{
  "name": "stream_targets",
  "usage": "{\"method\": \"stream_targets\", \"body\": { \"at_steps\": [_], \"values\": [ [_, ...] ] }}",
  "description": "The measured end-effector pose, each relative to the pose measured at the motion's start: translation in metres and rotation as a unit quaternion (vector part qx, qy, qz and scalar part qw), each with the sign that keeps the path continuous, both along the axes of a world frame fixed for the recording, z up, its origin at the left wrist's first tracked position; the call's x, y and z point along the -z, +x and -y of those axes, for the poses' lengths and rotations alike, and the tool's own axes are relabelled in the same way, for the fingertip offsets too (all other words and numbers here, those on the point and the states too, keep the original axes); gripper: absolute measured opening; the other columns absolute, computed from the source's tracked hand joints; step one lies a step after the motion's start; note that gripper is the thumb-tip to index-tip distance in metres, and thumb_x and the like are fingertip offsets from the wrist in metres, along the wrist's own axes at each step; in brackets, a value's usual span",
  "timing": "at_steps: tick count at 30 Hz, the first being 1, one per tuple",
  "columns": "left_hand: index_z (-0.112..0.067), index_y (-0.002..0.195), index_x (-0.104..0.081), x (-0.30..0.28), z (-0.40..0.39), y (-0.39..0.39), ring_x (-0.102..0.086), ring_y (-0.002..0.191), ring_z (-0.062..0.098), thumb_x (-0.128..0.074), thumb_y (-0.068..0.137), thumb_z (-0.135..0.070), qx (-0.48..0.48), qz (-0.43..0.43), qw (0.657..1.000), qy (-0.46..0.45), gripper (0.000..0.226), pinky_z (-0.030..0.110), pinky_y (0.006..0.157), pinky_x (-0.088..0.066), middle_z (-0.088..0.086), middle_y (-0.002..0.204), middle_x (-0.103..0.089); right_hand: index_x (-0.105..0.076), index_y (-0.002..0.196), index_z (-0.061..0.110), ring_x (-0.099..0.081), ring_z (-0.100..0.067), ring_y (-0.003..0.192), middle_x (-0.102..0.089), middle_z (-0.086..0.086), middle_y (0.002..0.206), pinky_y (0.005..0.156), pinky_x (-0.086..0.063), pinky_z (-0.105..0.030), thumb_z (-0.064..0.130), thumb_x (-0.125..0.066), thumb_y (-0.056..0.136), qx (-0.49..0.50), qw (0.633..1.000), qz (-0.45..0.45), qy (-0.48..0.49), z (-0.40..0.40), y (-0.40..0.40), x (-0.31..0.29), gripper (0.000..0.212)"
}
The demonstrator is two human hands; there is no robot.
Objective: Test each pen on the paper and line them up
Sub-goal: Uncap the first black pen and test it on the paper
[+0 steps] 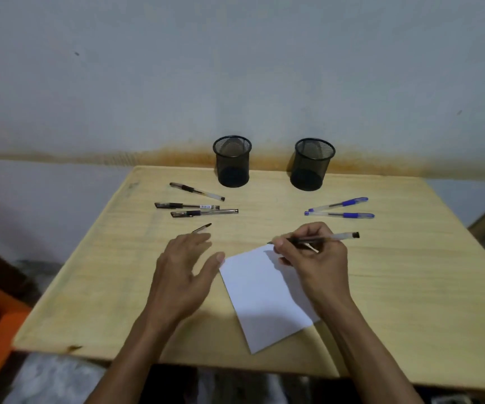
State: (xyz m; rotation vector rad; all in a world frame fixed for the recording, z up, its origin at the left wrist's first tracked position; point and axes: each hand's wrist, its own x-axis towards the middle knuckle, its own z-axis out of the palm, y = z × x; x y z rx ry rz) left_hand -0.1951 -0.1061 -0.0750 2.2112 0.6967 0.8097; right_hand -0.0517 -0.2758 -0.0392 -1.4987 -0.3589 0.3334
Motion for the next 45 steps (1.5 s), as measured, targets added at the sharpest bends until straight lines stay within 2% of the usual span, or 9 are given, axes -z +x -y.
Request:
{"method": "stream_targets", "body": {
  "at_steps": [6, 16, 19, 23, 27, 32, 38, 43, 45],
  "values": [
    [-0.021, 0.115, -0.073, 0.027, 0.006, -0.016, -0.059, 0.12, 0.025, -0.059, 0.08, -0.07, 0.061, -0.144, 0.971, 0.181, 0.062, 0.046, 0.099, -0.045, 0.004, 0.13, -0.065, -0.072, 0.085, 0.011, -0.074, -0.01, 0.08, -0.076, 0.004, 0.081, 0.074, -0.062, -0.026, 0.003, -0.077, 0.085, -0.075, 0.993, 0.055, -0.07, -0.026, -0.017, 0.018, 0.008],
    [-0.019, 0.109, -0.075, 0.03, 0.002, -0.017, -0.059, 0.12, 0.029, -0.065, 0.077, -0.065, 0.054, -0.144, 0.971, 0.184, 0.057, 0.048, 0.098, -0.045, 0.006, 0.128, -0.067, -0.073, 0.083, 0.007, -0.073, -0.009, 0.074, -0.077, -0.003, 0.079, 0.066, -0.056, -0.018, -0.004, -0.078, 0.078, -0.097, 0.988, 0.082, -0.092, -0.033, -0.021, 0.03, 0.013],
    [-0.02, 0.11, -0.074, 0.027, 0.001, -0.016, -0.058, 0.121, 0.03, -0.063, 0.077, -0.064, 0.067, -0.156, 0.966, 0.193, 0.056, 0.049, 0.098, -0.045, 0.006, 0.13, -0.065, -0.074, 0.077, 0.01, -0.075, -0.013, 0.073, -0.077, -0.002, 0.075, 0.066, -0.059, -0.023, -0.004, -0.081, 0.073, -0.105, 0.983, 0.108, -0.101, -0.042, -0.017, 0.026, 0.016],
    [-0.022, 0.113, -0.071, 0.026, 0.001, -0.018, -0.056, 0.124, 0.028, -0.059, 0.079, -0.067, 0.075, -0.176, 0.964, 0.182, 0.057, 0.051, 0.102, -0.043, 0.005, 0.134, -0.063, -0.07, 0.066, 0.015, -0.07, -0.018, 0.066, -0.073, 0.001, 0.067, 0.062, -0.057, -0.044, 0.007, -0.083, 0.069, -0.137, 0.971, 0.122, -0.155, -0.054, -0.014, 0.035, 0.016],
    [-0.024, 0.124, -0.065, 0.029, 0.001, -0.022, -0.048, 0.134, 0.024, -0.048, 0.082, -0.07, 0.078, -0.201, 0.96, 0.178, 0.064, 0.05, 0.111, -0.035, 0.001, 0.143, -0.055, -0.066, 0.062, 0.012, -0.064, -0.018, 0.06, -0.069, 0.0, 0.062, 0.057, -0.054, -0.05, 0.019, -0.081, 0.065, -0.128, 0.975, 0.106, -0.149, -0.058, -0.012, 0.046, 0.017],
    [-0.026, 0.127, -0.064, 0.027, 0.001, -0.023, -0.044, 0.138, 0.02, -0.045, 0.083, -0.07, 0.081, -0.205, 0.962, 0.16, 0.066, 0.058, 0.112, -0.03, -0.001, 0.146, -0.052, -0.063, 0.063, 0.009, -0.064, -0.038, 0.064, -0.068, -0.009, 0.061, 0.057, -0.055, -0.055, 0.023, -0.079, 0.066, -0.12, 0.975, 0.119, -0.141, -0.061, -0.011, 0.052, 0.022],
    [-0.026, 0.13, -0.062, 0.026, 0.002, -0.023, -0.04, 0.141, 0.018, -0.044, 0.083, -0.071, 0.083, -0.205, 0.964, 0.146, 0.067, 0.057, 0.115, -0.027, -0.002, 0.147, -0.051, -0.063, 0.064, 0.013, -0.059, -0.019, 0.055, -0.066, -0.002, 0.058, 0.055, -0.054, -0.048, 0.028, -0.08, 0.067, -0.118, 0.967, 0.154, -0.162, -0.064, -0.011, 0.053, 0.022],
    [-0.026, 0.129, -0.063, 0.026, 0.003, -0.023, -0.037, 0.143, 0.017, -0.05, 0.082, -0.069, 0.077, -0.198, 0.967, 0.142, 0.065, 0.056, 0.115, -0.027, -0.003, 0.148, -0.05, -0.058, 0.057, 0.009, -0.046, -0.006, 0.05, -0.058, -0.002, 0.051, 0.048, -0.037, -0.027, 0.029, -0.079, 0.066, -0.124, 0.961, 0.188, -0.163, -0.065, -0.012, 0.052, 0.03],
    [-0.025, 0.13, -0.063, 0.026, 0.003, -0.023, -0.036, 0.144, 0.016, -0.05, 0.082, -0.069, 0.076, -0.197, 0.967, 0.14, 0.066, 0.057, 0.115, -0.027, -0.002, 0.148, -0.05, -0.055, 0.056, 0.01, -0.045, -0.007, 0.05, -0.058, -0.006, 0.053, 0.048, -0.036, -0.027, 0.029, -0.078, 0.065, -0.121, 0.961, 0.186, -0.166, -0.065, -0.012, 0.052, 0.031]
  ]
}}
